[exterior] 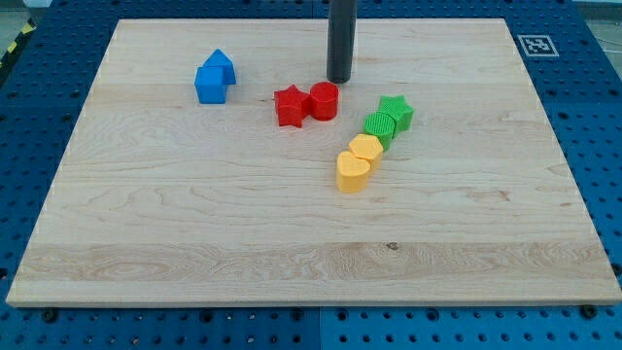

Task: Push the red circle to the right of the red star

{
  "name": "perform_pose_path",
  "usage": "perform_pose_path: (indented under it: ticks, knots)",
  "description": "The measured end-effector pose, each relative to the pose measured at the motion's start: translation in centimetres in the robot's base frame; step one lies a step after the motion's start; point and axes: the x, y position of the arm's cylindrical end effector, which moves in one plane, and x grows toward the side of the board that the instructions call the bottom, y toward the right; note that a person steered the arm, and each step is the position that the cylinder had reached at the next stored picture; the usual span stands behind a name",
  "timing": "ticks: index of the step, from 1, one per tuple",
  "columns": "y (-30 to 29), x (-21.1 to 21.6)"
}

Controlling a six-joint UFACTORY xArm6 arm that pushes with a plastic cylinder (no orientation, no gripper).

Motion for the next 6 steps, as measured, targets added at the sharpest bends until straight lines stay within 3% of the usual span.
perform_pose_path:
  ticks: [6]
  knots:
    - [0.0,4.4]
